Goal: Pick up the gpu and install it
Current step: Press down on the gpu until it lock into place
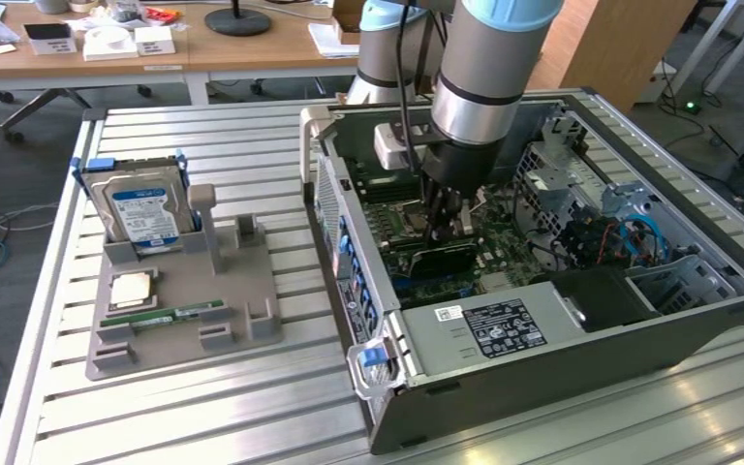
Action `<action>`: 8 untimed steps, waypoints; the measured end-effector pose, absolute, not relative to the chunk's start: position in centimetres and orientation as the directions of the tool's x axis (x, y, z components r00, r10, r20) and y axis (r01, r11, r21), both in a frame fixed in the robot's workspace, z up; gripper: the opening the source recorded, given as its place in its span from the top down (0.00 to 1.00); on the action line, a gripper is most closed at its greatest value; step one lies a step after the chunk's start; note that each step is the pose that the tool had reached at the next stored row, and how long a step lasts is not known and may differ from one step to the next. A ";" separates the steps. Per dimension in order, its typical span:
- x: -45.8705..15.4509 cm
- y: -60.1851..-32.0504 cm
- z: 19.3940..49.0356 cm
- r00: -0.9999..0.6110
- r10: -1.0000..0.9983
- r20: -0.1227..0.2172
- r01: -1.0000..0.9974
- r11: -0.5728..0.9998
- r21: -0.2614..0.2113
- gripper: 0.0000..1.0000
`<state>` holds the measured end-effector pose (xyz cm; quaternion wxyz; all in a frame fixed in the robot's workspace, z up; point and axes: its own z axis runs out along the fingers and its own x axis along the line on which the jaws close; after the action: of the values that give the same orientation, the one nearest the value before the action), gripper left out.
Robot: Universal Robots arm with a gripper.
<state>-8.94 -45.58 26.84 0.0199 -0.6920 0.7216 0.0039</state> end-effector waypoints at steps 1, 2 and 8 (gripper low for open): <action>-8.9 -45.6 26.8 -0.041 -0.999 -0.034 -0.999 0.042 -0.022 0.89; -9.0 -45.6 26.7 -0.041 -0.999 -0.034 -0.999 0.042 -0.022 0.89; -9.0 -45.6 26.5 -0.041 -0.999 -0.035 -0.999 0.042 -0.022 0.89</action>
<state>-8.99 -45.58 26.52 0.0201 -0.6921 0.7215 0.0040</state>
